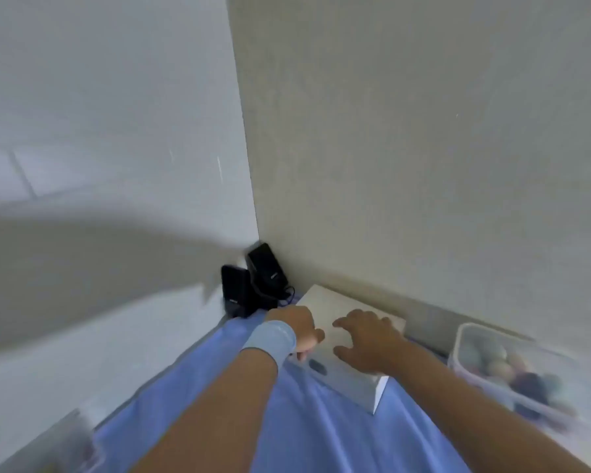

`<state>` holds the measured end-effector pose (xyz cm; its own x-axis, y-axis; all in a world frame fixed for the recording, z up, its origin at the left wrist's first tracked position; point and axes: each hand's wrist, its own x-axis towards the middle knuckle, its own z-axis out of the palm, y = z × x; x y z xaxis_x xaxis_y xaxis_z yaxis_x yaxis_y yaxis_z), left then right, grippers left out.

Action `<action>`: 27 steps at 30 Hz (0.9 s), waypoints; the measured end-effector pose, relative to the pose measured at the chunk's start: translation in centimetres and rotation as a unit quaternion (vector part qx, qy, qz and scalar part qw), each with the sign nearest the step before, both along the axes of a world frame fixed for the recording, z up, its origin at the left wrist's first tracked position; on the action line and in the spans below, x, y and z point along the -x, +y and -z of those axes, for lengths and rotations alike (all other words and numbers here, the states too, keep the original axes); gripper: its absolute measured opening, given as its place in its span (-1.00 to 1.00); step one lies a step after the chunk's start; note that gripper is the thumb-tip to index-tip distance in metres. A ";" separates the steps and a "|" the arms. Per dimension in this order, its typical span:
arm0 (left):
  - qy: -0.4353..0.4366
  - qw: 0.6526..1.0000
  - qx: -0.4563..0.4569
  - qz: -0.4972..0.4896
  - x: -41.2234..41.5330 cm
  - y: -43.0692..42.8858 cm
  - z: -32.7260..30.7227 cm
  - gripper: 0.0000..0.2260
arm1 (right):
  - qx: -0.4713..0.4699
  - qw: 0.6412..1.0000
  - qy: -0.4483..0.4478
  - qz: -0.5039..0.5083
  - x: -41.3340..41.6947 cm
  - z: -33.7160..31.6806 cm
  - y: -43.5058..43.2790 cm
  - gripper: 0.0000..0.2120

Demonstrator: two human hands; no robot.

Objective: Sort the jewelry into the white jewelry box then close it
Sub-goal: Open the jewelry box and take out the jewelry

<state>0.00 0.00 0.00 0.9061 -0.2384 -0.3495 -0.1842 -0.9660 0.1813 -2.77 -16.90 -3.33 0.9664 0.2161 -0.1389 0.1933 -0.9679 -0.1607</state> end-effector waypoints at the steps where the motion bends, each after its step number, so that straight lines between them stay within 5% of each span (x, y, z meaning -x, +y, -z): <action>1: 0.030 1.000 -0.001 0.000 -0.2 0.3 1.4 -0.63 | 0.005 1.000 0.003 -0.004 0.2 1.0 0.2 -0.40; 4: 0.039 0.999 -0.006 -0.022 -0.5 1.0 4.2 -0.65 | 0.021 0.999 -0.027 -0.015 0.6 3.5 0.5 -0.38; 13: -0.194 0.971 0.107 -0.090 2.6 1.4 12.4 -0.68 | 0.078 0.986 -0.146 0.010 2.1 7.9 1.5 -0.42; 18: -0.204 0.950 0.186 -0.147 5.2 0.2 13.8 -0.79 | 0.096 0.982 -0.161 0.036 3.9 8.7 1.8 -0.46; 27: -0.242 0.936 0.180 -0.182 5.3 -0.7 13.4 -0.78 | 0.028 0.977 -0.200 0.065 4.1 9.9 1.5 -0.46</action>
<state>-5.26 -0.69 -13.42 0.9816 0.0933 0.1665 0.0004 -0.8732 0.4873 -6.85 -15.40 -13.25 0.9645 0.0900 0.2483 0.1037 -0.9937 -0.0426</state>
